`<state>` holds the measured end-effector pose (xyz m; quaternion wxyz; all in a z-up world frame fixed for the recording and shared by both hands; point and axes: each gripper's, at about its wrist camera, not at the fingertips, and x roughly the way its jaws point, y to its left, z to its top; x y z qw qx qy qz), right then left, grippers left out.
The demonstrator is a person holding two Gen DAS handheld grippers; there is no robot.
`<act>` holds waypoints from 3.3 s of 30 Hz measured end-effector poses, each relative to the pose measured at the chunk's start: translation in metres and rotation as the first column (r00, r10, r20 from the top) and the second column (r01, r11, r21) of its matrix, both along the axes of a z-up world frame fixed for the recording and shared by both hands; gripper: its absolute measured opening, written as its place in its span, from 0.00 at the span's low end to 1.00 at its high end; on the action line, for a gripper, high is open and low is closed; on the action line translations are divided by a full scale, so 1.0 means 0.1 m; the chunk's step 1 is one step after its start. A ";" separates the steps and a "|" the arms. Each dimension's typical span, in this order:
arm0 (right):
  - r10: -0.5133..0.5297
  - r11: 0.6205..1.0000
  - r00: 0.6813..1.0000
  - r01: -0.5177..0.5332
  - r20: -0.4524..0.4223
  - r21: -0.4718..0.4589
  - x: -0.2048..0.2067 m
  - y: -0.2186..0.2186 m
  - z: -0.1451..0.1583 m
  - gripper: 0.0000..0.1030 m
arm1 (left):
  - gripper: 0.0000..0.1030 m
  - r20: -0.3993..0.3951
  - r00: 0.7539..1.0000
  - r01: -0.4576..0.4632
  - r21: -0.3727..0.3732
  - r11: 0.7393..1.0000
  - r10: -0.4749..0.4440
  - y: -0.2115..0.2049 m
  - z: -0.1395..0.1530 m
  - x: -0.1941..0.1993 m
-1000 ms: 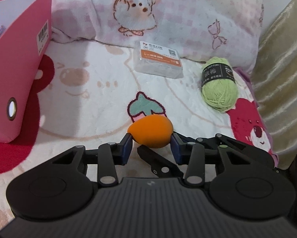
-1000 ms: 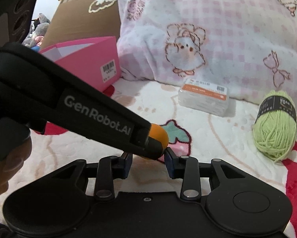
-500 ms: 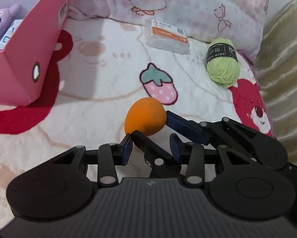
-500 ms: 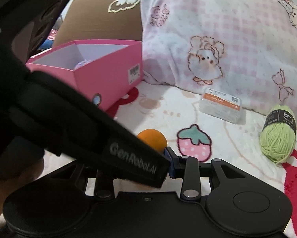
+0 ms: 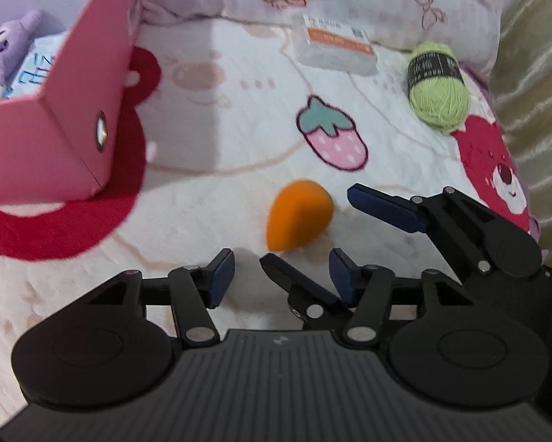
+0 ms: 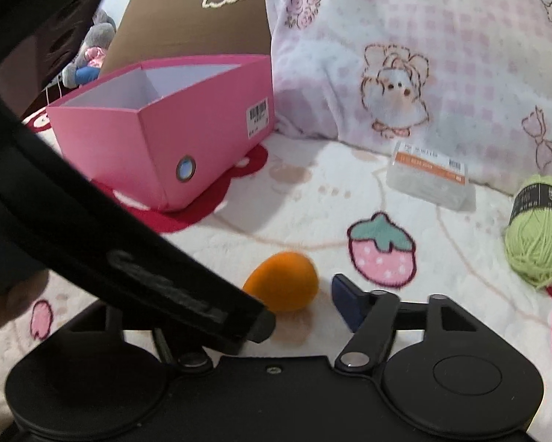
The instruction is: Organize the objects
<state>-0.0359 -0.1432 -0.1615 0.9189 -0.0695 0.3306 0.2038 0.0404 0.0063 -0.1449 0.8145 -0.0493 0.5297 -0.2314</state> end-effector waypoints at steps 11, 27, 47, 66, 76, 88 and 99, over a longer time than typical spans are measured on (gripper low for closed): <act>0.025 0.999 0.999 -0.024 -0.039 0.022 0.19 -0.08 -0.19 0.64 | 0.54 0.060 0.994 -0.082 -0.093 0.992 0.088 0.12 -0.09 0.14; -0.016 0.996 0.991 0.027 -0.133 0.083 0.07 -0.16 -0.06 0.51 | 0.38 0.064 0.998 -0.018 -0.123 0.992 0.026 -0.04 0.01 -0.06; 0.019 0.988 0.963 0.023 -0.268 0.150 -0.29 -0.02 0.22 0.52 | 0.35 -0.006 0.999 0.054 -0.012 0.998 -0.054 0.10 0.38 -0.42; 0.102 0.980 0.968 -0.059 -0.228 0.189 -0.70 0.35 0.92 0.53 | 0.32 0.045 0.998 0.055 -0.061 0.997 -0.052 0.63 1.11 -0.84; 0.122 0.983 0.978 -0.096 -0.172 0.155 -0.68 0.63 1.28 0.53 | 0.32 0.094 0.995 0.046 -0.081 0.996 -0.039 0.91 1.45 -0.81; 0.215 0.968 0.960 -0.184 -0.181 0.173 -0.62 0.93 1.57 0.54 | 0.32 0.055 0.996 0.078 -0.076 0.994 -0.074 1.28 1.72 -0.74; 0.292 0.948 0.945 -0.265 -0.147 0.177 0.04 1.17 1.65 0.53 | 0.32 0.089 0.996 0.014 -0.029 0.999 -0.012 1.43 1.84 -0.16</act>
